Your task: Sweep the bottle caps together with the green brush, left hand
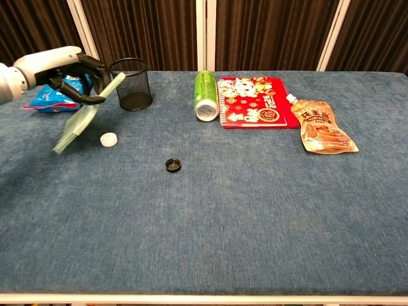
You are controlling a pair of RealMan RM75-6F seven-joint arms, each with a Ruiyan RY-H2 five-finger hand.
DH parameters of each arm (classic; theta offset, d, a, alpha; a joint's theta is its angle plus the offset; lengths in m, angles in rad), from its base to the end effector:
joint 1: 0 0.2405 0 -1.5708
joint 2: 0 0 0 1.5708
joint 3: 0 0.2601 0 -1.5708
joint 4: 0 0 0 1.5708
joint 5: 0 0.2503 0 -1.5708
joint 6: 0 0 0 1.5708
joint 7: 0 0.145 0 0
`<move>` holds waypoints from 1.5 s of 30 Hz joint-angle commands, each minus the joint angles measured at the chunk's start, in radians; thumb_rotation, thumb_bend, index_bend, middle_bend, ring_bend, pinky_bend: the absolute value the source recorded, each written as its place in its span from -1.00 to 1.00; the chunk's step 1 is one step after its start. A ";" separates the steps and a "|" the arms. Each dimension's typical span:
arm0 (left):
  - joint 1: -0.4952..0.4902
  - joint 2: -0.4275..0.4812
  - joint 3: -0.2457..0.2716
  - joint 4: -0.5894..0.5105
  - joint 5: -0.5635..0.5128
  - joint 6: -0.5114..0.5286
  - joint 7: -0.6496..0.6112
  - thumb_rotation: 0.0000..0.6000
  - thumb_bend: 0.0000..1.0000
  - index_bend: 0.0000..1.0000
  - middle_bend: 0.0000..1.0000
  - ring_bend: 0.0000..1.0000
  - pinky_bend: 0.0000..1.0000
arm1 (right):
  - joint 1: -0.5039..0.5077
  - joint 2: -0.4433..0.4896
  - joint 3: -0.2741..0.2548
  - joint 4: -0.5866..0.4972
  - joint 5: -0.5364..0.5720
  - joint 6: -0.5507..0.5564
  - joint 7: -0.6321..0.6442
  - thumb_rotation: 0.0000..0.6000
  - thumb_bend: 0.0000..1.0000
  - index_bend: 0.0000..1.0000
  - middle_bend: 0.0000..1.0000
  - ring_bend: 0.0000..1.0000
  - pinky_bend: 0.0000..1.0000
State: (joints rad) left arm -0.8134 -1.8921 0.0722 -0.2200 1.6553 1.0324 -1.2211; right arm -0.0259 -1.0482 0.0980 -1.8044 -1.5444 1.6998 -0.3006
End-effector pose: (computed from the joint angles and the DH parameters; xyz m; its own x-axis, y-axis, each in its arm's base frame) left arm -0.2695 0.4565 -0.0262 0.0864 0.3790 0.9214 0.9337 -0.3533 0.0578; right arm -0.2917 -0.1577 0.1625 0.5541 0.1971 0.8088 -0.8318 0.0909 0.5477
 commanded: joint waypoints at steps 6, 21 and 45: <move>-0.033 -0.003 0.056 -0.077 0.072 0.156 -0.024 1.00 -0.07 0.14 0.25 -0.07 -0.01 | -0.012 0.000 0.000 0.014 -0.013 0.018 0.022 1.00 -0.71 -1.00 -0.77 -1.00 -1.00; -0.094 0.023 0.011 -0.113 0.018 0.091 -0.022 1.00 -0.06 0.13 0.25 -0.07 -0.02 | -0.008 0.005 0.012 0.017 -0.015 0.008 0.030 1.00 -0.74 -1.00 -0.77 -1.00 -1.00; -0.124 -0.075 0.055 -0.004 0.034 -0.025 -0.083 1.00 -0.06 0.16 0.27 -0.07 -0.06 | -0.013 0.013 0.016 -0.012 -0.002 0.002 0.009 1.00 -0.74 -1.00 -0.77 -1.00 -1.00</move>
State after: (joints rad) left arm -0.9320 -1.9644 0.1221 -0.2190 1.6838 1.0003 -1.3002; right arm -0.0390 -1.0352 0.1142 -1.8163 -1.5467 1.7019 -0.2921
